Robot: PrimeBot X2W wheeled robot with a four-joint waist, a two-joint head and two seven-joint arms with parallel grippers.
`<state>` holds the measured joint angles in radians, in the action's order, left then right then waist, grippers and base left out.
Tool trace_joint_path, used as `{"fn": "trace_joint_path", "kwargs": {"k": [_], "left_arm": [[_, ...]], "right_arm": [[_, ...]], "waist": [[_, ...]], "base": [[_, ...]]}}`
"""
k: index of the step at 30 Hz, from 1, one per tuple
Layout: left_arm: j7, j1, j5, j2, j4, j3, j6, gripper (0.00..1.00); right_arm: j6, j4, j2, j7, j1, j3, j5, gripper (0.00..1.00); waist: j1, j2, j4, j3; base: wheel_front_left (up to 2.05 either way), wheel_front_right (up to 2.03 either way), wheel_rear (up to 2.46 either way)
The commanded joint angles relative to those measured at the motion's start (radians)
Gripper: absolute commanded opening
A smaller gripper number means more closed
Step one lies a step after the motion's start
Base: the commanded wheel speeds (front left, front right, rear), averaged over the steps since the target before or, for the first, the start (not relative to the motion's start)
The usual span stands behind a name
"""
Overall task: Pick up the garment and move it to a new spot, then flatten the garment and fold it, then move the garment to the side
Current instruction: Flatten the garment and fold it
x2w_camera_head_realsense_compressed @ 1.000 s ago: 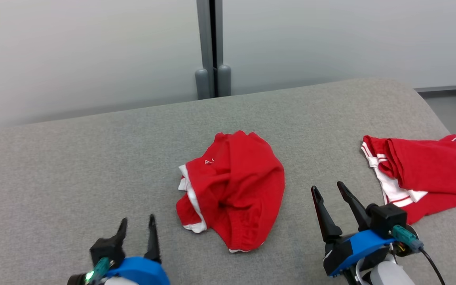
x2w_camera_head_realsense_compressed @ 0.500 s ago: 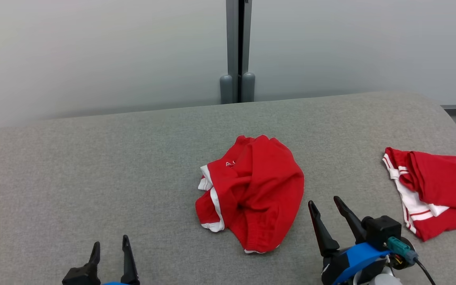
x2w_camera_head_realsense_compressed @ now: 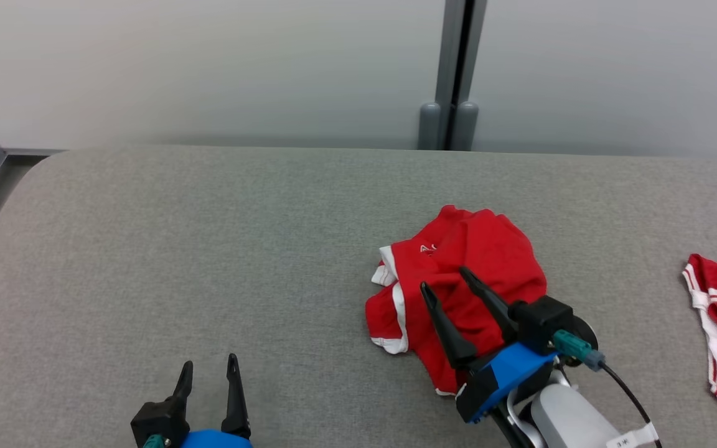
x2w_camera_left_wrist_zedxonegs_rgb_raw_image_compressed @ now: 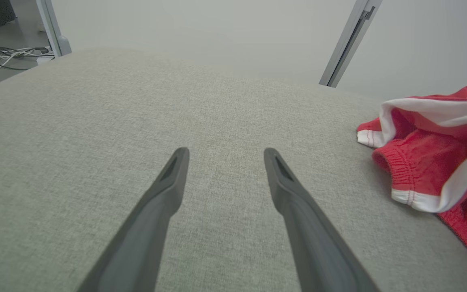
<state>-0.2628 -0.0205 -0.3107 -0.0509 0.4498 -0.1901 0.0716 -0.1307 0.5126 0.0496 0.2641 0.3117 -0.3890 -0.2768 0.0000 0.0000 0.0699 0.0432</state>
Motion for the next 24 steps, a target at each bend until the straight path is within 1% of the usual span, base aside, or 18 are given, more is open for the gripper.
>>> {"fn": "trace_joint_path", "kwargs": {"k": [1,4,7,14,19,24], "left_arm": [[-0.002,0.004,-0.005,0.001,0.002,-0.002,0.007,1.00],[-0.002,0.018,-0.008,0.001,0.007,0.004,0.006,1.00],[-0.002,0.030,-0.012,0.001,0.006,0.008,0.003,1.00],[-0.002,0.018,-0.024,0.001,-0.010,-0.004,0.008,1.00],[-0.002,0.002,-0.024,0.001,-0.013,-0.012,0.009,1.00],[-0.002,-0.009,-0.024,0.001,-0.007,-0.024,0.007,1.00]], "right_arm": [[0.000,0.016,0.003,0.000,0.042,-0.008,0.011,1.00],[0.000,0.046,0.003,0.000,0.098,-0.007,0.022,1.00],[0.000,0.064,0.003,0.000,0.113,0.014,0.030,1.00],[0.000,0.071,0.003,0.000,0.023,0.086,0.063,1.00],[0.000,0.048,0.004,0.000,-0.074,0.083,0.096,1.00],[0.000,0.051,0.032,0.000,-0.128,0.021,0.144,1.00]], "waist": [[0.0000,0.0000,0.036,0.019],[0.0000,0.0000,0.058,0.016],[0.0000,0.0000,0.069,0.014],[0.0000,0.0000,0.058,0.022],[0.0000,0.0000,0.032,0.032],[0.0000,0.0000,0.023,0.037]], "base": [[0.00,0.00,0.00],[0.00,0.00,0.00],[0.00,0.00,0.00],[0.00,0.00,0.00],[0.00,0.00,0.00],[0.00,0.00,0.00]]}}
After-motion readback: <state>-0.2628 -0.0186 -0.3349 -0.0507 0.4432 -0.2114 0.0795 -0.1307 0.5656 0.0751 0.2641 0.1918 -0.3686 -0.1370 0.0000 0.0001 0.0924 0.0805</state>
